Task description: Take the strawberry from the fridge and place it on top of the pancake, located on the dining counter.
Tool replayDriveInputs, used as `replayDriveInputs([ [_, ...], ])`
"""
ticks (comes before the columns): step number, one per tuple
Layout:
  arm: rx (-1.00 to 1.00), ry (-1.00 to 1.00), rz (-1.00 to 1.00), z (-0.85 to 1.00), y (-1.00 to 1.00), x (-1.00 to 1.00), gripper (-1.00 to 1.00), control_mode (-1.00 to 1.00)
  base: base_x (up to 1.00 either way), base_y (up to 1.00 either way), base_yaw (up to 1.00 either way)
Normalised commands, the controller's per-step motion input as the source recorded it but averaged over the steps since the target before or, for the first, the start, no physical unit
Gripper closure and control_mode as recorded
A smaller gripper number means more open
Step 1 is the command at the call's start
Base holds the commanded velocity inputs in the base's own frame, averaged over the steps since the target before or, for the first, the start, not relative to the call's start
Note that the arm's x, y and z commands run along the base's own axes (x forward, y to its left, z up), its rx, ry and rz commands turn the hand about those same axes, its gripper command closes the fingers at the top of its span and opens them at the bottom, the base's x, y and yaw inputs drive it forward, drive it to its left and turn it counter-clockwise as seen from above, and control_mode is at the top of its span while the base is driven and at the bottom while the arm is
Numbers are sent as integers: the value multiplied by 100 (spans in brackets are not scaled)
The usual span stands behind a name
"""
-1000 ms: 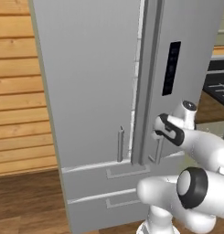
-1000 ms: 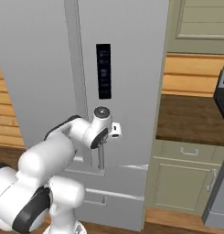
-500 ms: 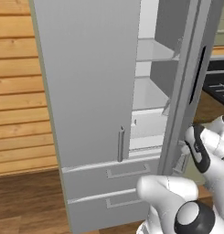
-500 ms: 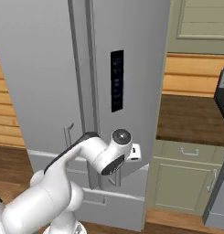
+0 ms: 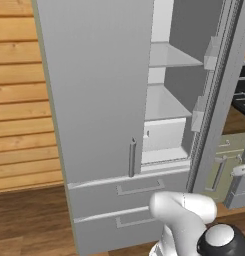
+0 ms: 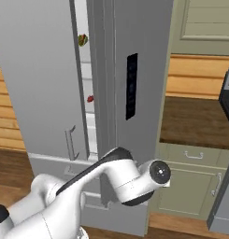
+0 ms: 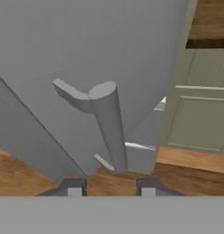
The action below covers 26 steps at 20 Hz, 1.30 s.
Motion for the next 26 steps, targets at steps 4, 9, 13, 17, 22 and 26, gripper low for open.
replayDriveInputs([
  [4, 0, -13, -4, 46, 5, -95, -100, -100, 0, 0, 0],
  [9, -34, 0, -9, 86, 92, -45, -100, -100, 0, 0, 0],
  [13, -44, 8, -2, 100, 68, -19, -100, -100, 0, 0, 0],
  [17, -41, 7, -6, 86, 81, -24, -100, -100, 0, 0, 0],
  [22, -60, 31, -16, 73, 82, 3, -100, -100, 0, 0, 0],
  [26, -56, 32, -17, 70, 63, 9, -100, -100, 0, 0, 0],
])
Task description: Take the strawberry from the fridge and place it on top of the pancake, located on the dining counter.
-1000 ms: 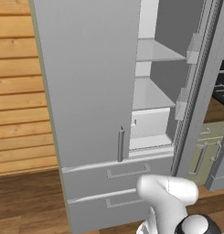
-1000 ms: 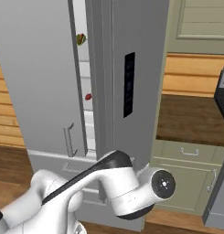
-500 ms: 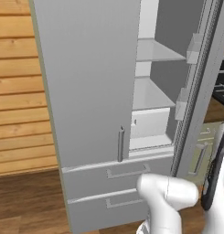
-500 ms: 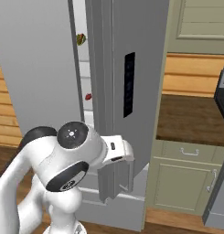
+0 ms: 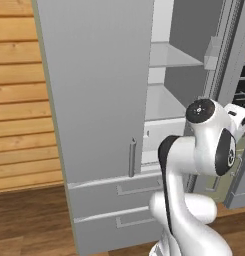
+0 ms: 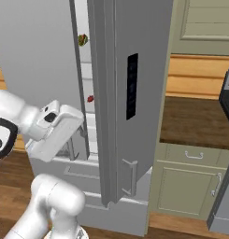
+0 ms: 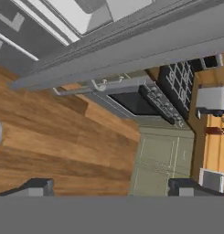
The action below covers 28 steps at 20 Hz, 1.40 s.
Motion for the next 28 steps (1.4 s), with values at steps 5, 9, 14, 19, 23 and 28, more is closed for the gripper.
replayDriveInputs([
  [5, -39, 22, -6, 33, 66, 55, -100, -100, 0, 0, 0],
  [9, -9, 8, -1, 6, 3, 63, -100, -100, 0, 0, 0],
  [14, 0, -3, 10, -13, -14, 88, -100, -100, 0, 0, 0],
  [19, 0, -17, 20, -39, -27, 86, -100, -100, 0, 0, 0],
  [23, 3, -10, 17, -49, -52, 91, -100, -100, 0, 0, 0],
  [28, 0, 2, 1, -33, -32, 75, -100, -100, 0, 0, 0],
])
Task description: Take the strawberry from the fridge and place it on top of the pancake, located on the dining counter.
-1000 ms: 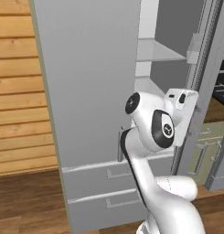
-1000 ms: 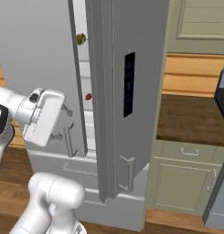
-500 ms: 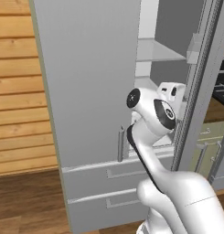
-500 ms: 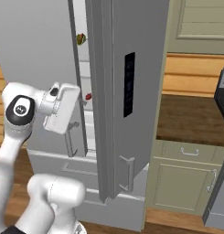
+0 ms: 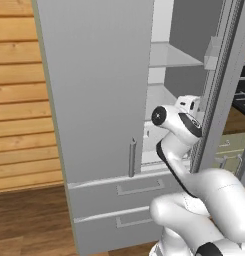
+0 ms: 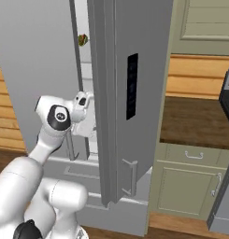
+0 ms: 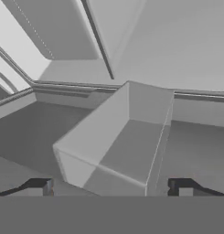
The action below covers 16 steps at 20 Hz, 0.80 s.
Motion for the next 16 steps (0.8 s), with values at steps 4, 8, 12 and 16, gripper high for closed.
replayDriveInputs([
  [4, 0, 5, -4, -24, -48, 51, -100, -100, 0, 0, 0],
  [8, 0, 6, -8, -14, -63, 22, -100, -100, 0, 0, 0],
  [12, 0, 1, -10, -4, -74, -1, -100, -100, 0, 0, 0],
  [16, 0, 0, -17, 0, -92, -30, -100, -100, 0, 0, 0],
])
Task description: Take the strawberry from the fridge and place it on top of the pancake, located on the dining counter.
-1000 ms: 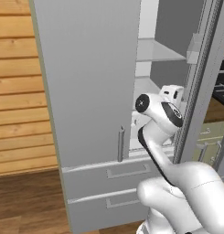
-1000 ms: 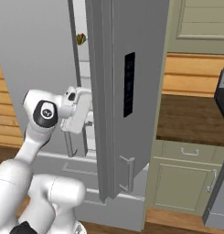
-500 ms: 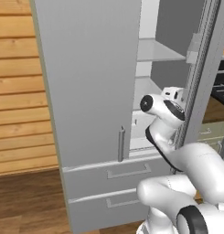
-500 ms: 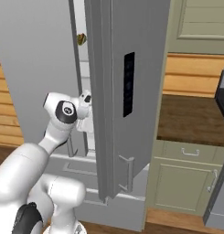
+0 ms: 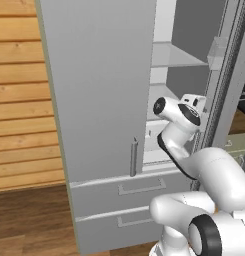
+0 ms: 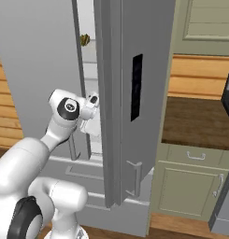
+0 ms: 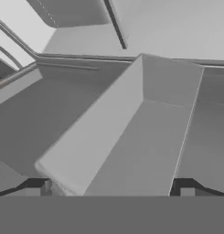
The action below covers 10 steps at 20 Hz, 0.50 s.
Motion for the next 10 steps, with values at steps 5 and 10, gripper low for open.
replayDriveInputs([
  [5, 4, -5, -12, 0, -100, -30, -100, -100, 0, 0, 0],
  [10, 9, -9, -2, 4, -89, -12, -100, -100, 0, 0, 0],
])
